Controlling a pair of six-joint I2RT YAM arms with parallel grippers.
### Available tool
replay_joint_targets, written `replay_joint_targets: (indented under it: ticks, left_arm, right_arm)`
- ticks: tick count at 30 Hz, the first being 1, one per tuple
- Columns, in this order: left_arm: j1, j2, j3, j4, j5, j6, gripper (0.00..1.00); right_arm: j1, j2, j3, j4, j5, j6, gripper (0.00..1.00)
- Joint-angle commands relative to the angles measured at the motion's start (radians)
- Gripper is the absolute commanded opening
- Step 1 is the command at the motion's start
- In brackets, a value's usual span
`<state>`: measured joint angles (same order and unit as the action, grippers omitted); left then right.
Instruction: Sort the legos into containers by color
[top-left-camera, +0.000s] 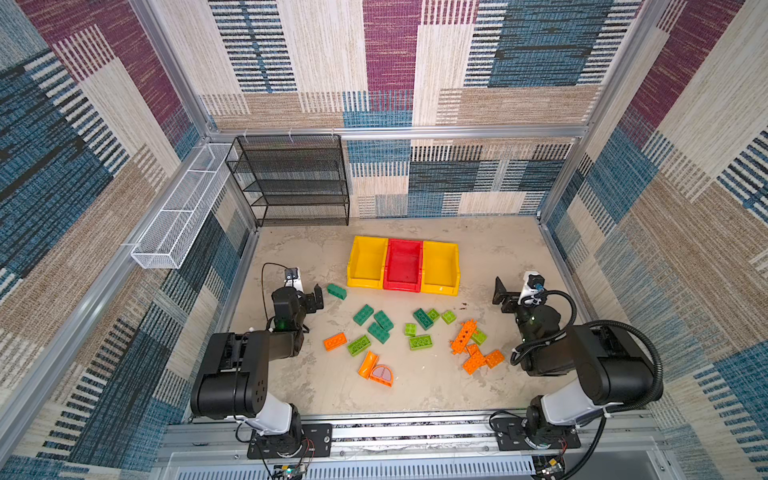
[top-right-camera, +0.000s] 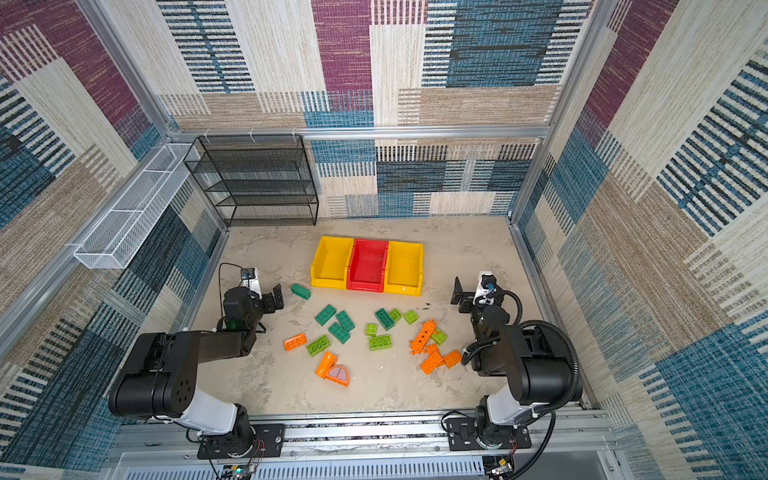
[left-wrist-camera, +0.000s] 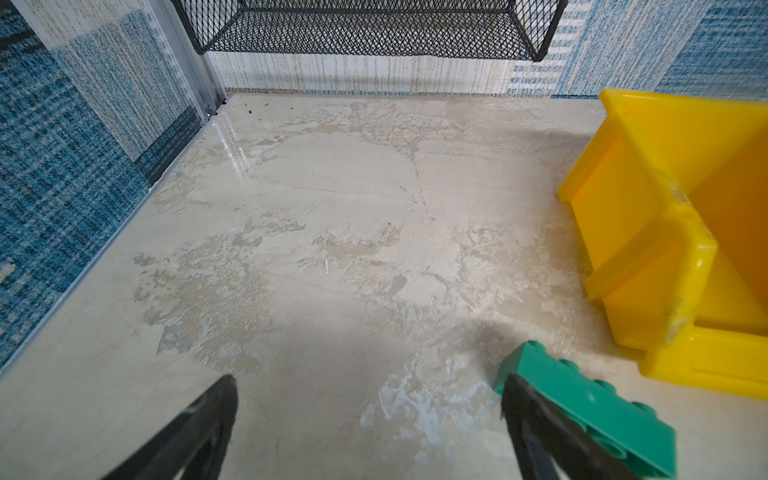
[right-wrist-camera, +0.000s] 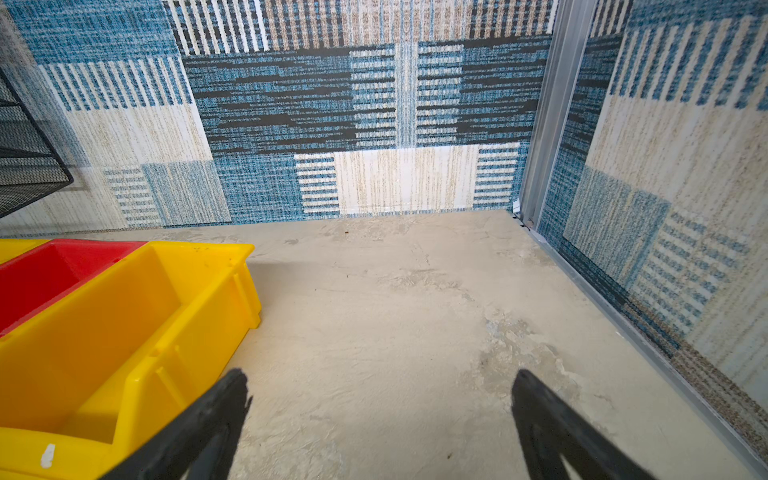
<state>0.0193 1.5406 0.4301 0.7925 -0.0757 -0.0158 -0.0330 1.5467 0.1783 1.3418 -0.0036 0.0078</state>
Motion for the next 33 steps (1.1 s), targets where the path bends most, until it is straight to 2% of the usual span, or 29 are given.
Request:
replay_joint_targets:
  ticks: [1, 3, 6, 10, 14, 17, 21, 23, 26, 33]
  left_arm:
    - [-0.001, -0.004, 0.002, 0.016, -0.002, 0.005, 0.99]
    - [-0.001, -0.004, 0.000, 0.018, -0.001, 0.005, 0.99]
    - [-0.003, -0.020, 0.016, -0.019, 0.027, 0.016, 0.95]
    - [-0.003, -0.108, 0.065, -0.169, 0.036, 0.025, 0.95]
    - [-0.038, -0.166, 0.110, -0.289, 0.025, 0.067, 0.95]
    - [-0.064, -0.219, 0.148, -0.332, 0.014, 0.045, 0.97]
    - [-0.090, -0.256, 0.293, -0.542, 0.068, -0.078, 0.99]
    - [-0.159, -0.262, 0.338, -0.601, 0.045, -0.082, 0.99]
    - [-0.321, -0.266, 0.330, -0.572, -0.018, -0.035, 0.99]
    - [-0.590, -0.235, 0.284, -0.509, -0.104, -0.105, 0.99]
  right_arm:
    - [0.001, -0.003, 0.003, 0.034, 0.004, 0.006, 1.00]
    - [0.001, -0.014, 0.009, 0.012, 0.024, 0.013, 1.00]
    - [0.001, -0.065, 0.062, -0.122, 0.030, 0.011, 1.00]
    - [0.001, -0.155, 0.256, -0.540, 0.125, 0.056, 1.00]
    - [0.007, -0.092, 0.571, -1.085, 0.312, 0.148, 1.00]
    - [0.039, -0.073, 0.696, -1.320, 0.417, 0.212, 0.99]
    - [0.117, -0.099, 0.798, -1.576, 0.466, 0.335, 1.00]
    - [0.169, -0.094, 0.844, -1.709, 0.478, 0.407, 1.00]
    - [0.232, -0.073, 0.886, -1.888, 0.496, 0.526, 1.00]
    - [0.395, -0.143, 0.859, -2.141, 0.431, 0.747, 1.00]
